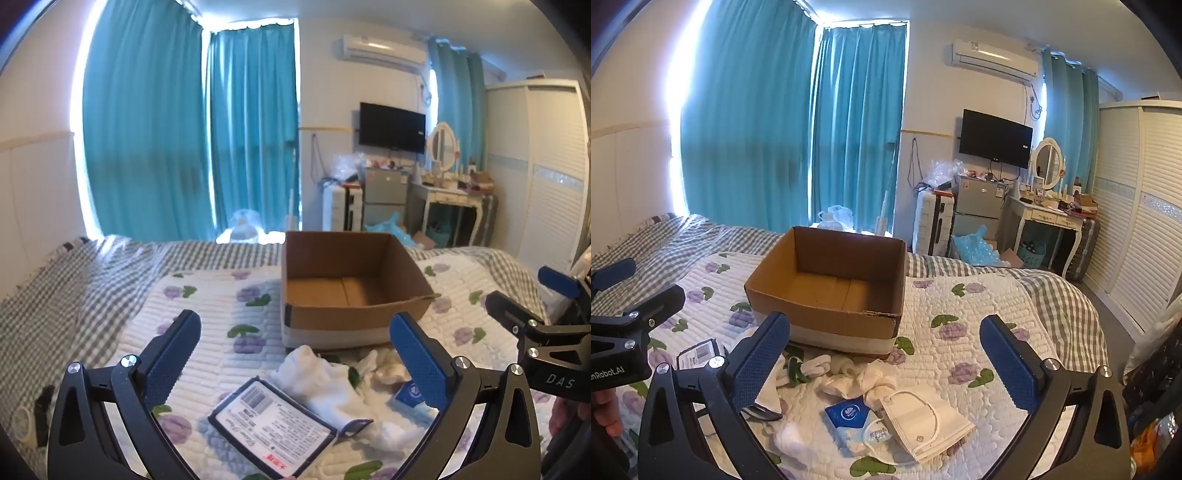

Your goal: Organize soft objects

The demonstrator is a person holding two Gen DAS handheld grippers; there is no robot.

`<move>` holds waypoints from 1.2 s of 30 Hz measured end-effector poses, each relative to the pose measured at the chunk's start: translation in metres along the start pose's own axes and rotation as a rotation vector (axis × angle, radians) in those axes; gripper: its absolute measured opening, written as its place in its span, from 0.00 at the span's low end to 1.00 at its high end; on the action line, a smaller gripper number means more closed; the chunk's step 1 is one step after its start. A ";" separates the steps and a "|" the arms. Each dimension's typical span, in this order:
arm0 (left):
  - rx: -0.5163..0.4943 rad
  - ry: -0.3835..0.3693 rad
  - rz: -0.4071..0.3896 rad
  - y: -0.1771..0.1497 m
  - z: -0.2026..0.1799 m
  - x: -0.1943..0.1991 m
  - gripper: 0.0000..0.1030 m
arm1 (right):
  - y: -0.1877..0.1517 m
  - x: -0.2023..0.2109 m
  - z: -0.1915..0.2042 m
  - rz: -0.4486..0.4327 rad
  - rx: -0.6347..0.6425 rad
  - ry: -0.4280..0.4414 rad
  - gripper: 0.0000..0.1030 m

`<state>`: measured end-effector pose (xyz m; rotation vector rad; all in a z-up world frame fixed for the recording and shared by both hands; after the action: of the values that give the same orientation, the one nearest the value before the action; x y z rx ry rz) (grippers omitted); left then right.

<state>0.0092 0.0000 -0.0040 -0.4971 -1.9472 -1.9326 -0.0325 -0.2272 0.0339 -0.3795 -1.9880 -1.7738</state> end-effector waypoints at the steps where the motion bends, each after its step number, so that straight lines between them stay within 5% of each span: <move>1: -0.004 0.002 0.004 0.000 0.000 0.000 1.00 | 0.000 0.000 0.000 0.008 0.003 -0.002 1.00; 36: 0.006 0.011 0.015 -0.004 0.000 -0.003 1.00 | -0.002 -0.003 0.002 0.010 0.008 -0.002 1.00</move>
<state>0.0097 0.0002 -0.0090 -0.4966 -1.9361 -1.9158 -0.0313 -0.2254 0.0306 -0.3879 -1.9903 -1.7592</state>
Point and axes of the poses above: each gripper's, at about its wrist camera, not at the fingertips, and x roughly against the way its jaws point, z to its left, y to its top, the point moved 1 cm from there along -x, roughly the way its jaws point, and after that the axes turned 5 degrees about z, right-handed, at the moved point
